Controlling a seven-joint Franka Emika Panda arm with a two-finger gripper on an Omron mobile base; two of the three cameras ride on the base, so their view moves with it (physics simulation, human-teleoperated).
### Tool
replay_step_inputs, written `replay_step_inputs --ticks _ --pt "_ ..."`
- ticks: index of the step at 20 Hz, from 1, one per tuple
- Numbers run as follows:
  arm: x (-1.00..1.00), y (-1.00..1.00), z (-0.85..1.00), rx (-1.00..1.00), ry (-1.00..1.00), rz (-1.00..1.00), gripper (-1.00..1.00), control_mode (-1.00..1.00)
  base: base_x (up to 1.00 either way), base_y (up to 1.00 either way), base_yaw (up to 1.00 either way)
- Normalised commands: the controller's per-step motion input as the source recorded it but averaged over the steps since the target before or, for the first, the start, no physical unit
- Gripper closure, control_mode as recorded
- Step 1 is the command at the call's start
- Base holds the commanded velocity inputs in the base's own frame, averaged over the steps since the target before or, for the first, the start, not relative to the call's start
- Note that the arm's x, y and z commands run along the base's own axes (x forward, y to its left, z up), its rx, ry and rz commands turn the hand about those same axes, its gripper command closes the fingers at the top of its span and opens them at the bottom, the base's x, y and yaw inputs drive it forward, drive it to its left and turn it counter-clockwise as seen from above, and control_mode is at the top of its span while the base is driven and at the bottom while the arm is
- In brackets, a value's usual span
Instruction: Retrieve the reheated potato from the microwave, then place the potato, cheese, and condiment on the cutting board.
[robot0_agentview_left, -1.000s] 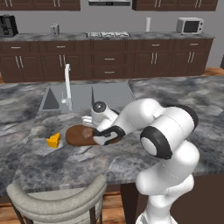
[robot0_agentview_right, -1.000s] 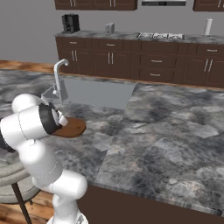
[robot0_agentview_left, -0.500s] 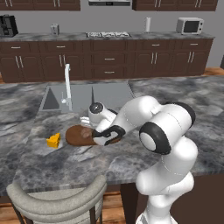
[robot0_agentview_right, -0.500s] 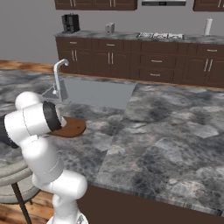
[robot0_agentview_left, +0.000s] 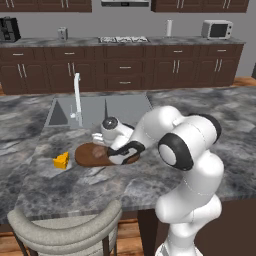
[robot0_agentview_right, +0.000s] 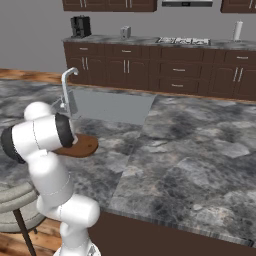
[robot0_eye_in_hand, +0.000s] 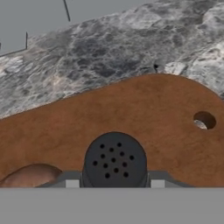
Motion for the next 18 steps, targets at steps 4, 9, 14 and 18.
replay_step_inputs --ticks 4,9,14,18 --pt "0.20 0.00 -0.01 0.00 0.00 0.00 1.00 -1.00 0.00 0.00 0.00" --pt "0.22 0.00 -0.05 0.00 0.00 0.00 1.00 -1.00 0.00 0.00 0.00" --pt "0.03 0.05 -0.21 -0.02 0.00 0.00 1.00 -1.00 0.00 0.00 0.00" --pt "-0.01 0.01 -0.27 -0.03 0.00 0.00 1.00 -1.00 0.00 0.00 0.00"
